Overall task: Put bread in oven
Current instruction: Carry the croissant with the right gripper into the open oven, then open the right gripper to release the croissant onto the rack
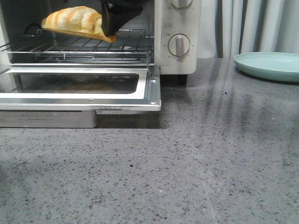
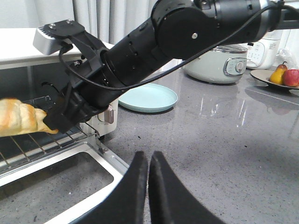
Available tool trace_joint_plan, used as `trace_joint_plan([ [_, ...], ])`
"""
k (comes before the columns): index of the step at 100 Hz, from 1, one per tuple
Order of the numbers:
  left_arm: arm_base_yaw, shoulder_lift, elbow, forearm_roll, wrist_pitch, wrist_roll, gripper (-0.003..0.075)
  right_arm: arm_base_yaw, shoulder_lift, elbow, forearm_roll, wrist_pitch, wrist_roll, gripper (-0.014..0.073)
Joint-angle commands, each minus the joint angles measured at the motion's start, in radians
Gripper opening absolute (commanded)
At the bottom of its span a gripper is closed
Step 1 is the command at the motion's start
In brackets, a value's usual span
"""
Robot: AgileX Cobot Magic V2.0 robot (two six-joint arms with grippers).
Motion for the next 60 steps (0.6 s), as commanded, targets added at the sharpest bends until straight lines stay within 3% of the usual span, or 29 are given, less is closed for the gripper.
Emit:
trace_joint_plan([
  [1,-0.010,0.004,-0.031,-0.038,-0.029,-0.006,-0.0022,-0.012,-0.046,-0.042,-0.033,-0.078,0.009,0.0158],
  [15,-0.010,0.004,-0.031,-0.038,-0.069,-0.006,-0.0022,-0.023,-0.046,-0.042,-0.031,-0.064,0.009,0.0515],
  [25,-0.010,-0.012,-0.031,-0.038,-0.180,-0.006,-0.0022,-0.025,-0.066,-0.042,-0.026,0.031,0.009,0.0632],
  [35,-0.010,-0.046,-0.030,-0.038,-0.328,-0.006,-0.0022,-0.011,-0.115,-0.029,-0.017,0.139,0.009,0.0631],
  [47,-0.010,-0.085,-0.015,-0.038,-0.478,-0.006,-0.0022,0.037,-0.239,0.043,-0.029,0.106,0.009,0.0602],
  [60,-0.010,-0.110,0.025,-0.038,-0.528,-0.006,-0.0022,0.092,-0.452,0.182,-0.066,0.056,0.009,0.0384],
])
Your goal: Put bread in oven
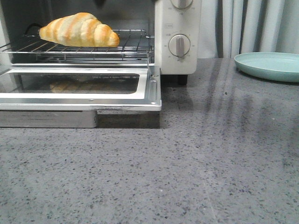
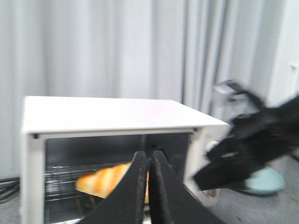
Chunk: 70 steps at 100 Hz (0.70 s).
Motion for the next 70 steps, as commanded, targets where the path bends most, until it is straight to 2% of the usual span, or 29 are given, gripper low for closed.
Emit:
trace_joint_plan([
  [1,-0.010,-0.006,0.004,-0.019,-0.065,-0.006,-0.0022,0.032,-0.194,0.071,-0.049,-0.077,-0.004,0.0368],
  [17,-0.010,-0.010,0.074,-0.024,-0.065,-0.006,-0.0022,0.039,-0.501,0.334,-0.087,-0.082,-0.004,-0.0073],
  [28,-0.010,-0.010,0.112,-0.024,-0.063,-0.006,-0.0022,0.037,-0.741,0.537,-0.170,-0.155,-0.004,-0.0069],
  [40,-0.010,-0.010,0.118,-0.024,-0.065,-0.006,-0.0022,0.037,-0.938,0.667,-0.204,-0.176,-0.002,-0.0069],
  [55,-0.010,-0.010,0.118,-0.024,-0.067,-0.006,-0.0022,0.035,-1.104,0.748,-0.223,-0.172,-0.002,-0.0069],
  [70,-0.010,-0.010,0.118,-0.024,-0.058,-0.006,-0.0021,0.035,-1.155,0.782,-0.254,-0.184,-0.002,-0.0069],
])
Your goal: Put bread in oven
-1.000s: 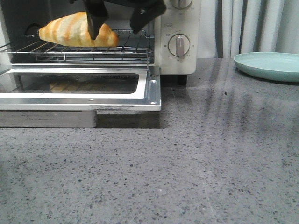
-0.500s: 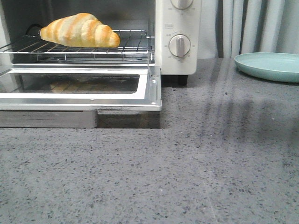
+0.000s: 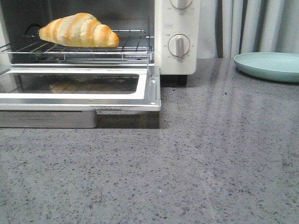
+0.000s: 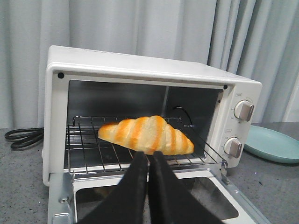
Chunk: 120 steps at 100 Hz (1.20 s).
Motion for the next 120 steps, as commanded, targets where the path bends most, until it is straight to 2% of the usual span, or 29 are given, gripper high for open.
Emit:
trace_joint_plan([
  [1,-0.010,0.009,-0.027,-0.012,-0.013,-0.004,-0.0022,-0.005,-0.011,-0.007,-0.050,-0.087,-0.004,-0.0069],
  [83,-0.008,0.009,0.012,0.009,-0.015,0.008,-0.0021,-0.005,-0.011,-0.004,-0.050,-0.078,-0.004,-0.0069],
  [91,-0.004,0.009,0.037,0.089,-0.048,0.042,-0.0022,-0.005,-0.011,-0.004,-0.050,-0.076,-0.004,-0.0069],
  [104,-0.004,0.009,0.076,0.080,-0.109,0.042,-0.0021,-0.005,-0.011,-0.004,-0.050,-0.076,-0.004,-0.0069],
  [113,-0.004,0.009,0.088,0.017,-0.159,0.042,-0.0021,-0.005,-0.011,-0.004,-0.050,-0.076,-0.004,-0.0069],
  [120,-0.004,0.008,0.100,0.065,-0.163,0.040,-0.0021,-0.005,-0.011,-0.004,-0.050,-0.076,-0.004,-0.0069],
])
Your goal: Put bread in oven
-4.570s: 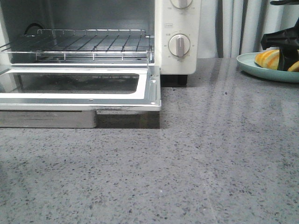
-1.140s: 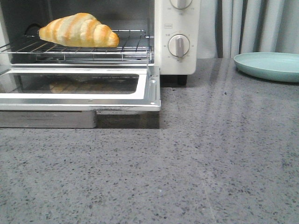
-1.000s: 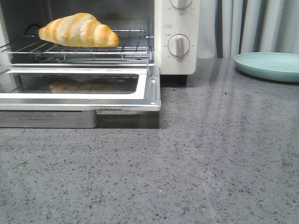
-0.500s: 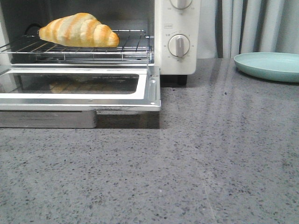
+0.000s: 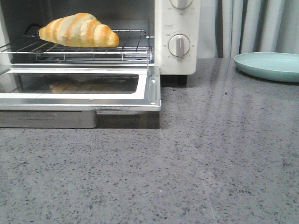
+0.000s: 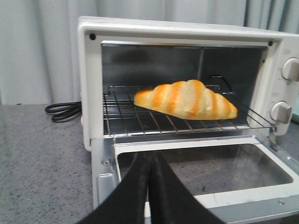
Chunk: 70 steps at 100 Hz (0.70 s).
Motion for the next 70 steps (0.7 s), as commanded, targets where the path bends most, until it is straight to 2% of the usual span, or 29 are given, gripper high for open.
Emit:
trace_joint_plan([
  [1,-0.004,0.006,-0.013,0.034,-0.048,-0.005,-0.0021,-0.005,0.005,-0.026,-0.034,-0.070,-0.004,-0.0069],
  [5,-0.001,-0.001,-0.005,0.143,-0.048,-0.062,-0.0021,-0.005,0.005,-0.026,-0.034,-0.070,-0.004,-0.0069],
  [10,0.018,-0.012,0.010,0.332,-0.049,-0.227,-0.0021,-0.005,0.005,-0.026,-0.034,-0.070,-0.004,-0.0069],
  [15,0.052,-0.030,0.037,0.555,-0.049,-0.472,-0.0021,-0.005,0.005,-0.026,-0.034,-0.070,-0.004,-0.0069],
  [16,0.062,-0.036,0.045,0.651,-0.049,-0.539,-0.0021,-0.005,0.005,-0.026,-0.034,-0.070,-0.004,-0.0069],
  [17,0.062,-0.036,0.045,0.651,-0.049,-0.539,-0.0021,-0.005,0.005,-0.026,-0.034,-0.070,-0.004,-0.0069],
  [20,0.091,-0.051,0.067,0.800,-0.043,-0.704,-0.0021,-0.005,0.005,-0.026,-0.034,-0.070,-0.004,-0.0069],
  [27,0.151,-0.093,0.117,1.005,-0.011,-0.980,-0.0021,-0.005,0.005,-0.026,-0.034,-0.070,-0.004,-0.0069],
  [32,0.188,-0.127,0.154,1.096,0.024,-1.099,-0.0021,-0.005,0.005,-0.026,-0.034,-0.070,-0.004,-0.0069],
  [36,0.214,-0.158,0.187,1.111,0.047,-1.156,-0.0021,-0.005,0.005,-0.026,-0.034,-0.070,-0.004,-0.0069],
  [44,0.246,-0.211,0.236,1.115,0.071,-1.173,-0.0021,-0.005,0.005,-0.026,-0.034,-0.070,-0.004,-0.0069],
  [50,0.262,-0.250,0.230,1.128,0.198,-1.171,-0.0021,-0.005,0.005,-0.026,-0.034,-0.070,-0.004,-0.0069],
  [60,0.285,-0.290,0.232,1.133,0.330,-1.171,-0.0021,-0.005,0.005,-0.026,-0.034,-0.068,-0.004,-0.0069],
  [70,0.307,-0.332,0.235,1.133,0.348,-1.171,-0.0021,-0.005,0.005,-0.026,-0.034,-0.068,-0.004,-0.0069],
])
